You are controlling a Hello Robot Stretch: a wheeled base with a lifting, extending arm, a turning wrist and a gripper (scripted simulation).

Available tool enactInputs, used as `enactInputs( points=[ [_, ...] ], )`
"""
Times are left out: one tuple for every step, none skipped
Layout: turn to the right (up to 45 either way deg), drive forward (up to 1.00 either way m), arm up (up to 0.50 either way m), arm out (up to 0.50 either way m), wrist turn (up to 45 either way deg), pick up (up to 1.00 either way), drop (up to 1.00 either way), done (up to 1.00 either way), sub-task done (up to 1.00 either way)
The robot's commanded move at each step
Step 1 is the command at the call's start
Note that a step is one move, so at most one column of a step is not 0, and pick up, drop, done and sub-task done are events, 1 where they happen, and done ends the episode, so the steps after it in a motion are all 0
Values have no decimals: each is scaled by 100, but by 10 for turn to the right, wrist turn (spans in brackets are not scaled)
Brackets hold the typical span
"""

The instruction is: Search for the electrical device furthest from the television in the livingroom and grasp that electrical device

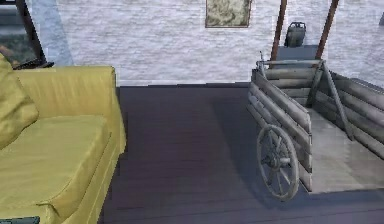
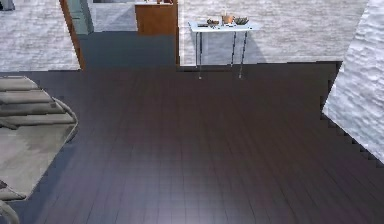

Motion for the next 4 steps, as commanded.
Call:
enactInputs(
  points=[
    [0, 10, 0, 0, 0, 0, 0, 0, 0],
    [450, 0, 0, 0, 0, 0, 0, 0, 0],
    [450, 0, 0, 0, 0, 0, 0, 0, 0],
    [450, 0, 0, 0, 0, 0, 0, 0, 0]
  ],
)
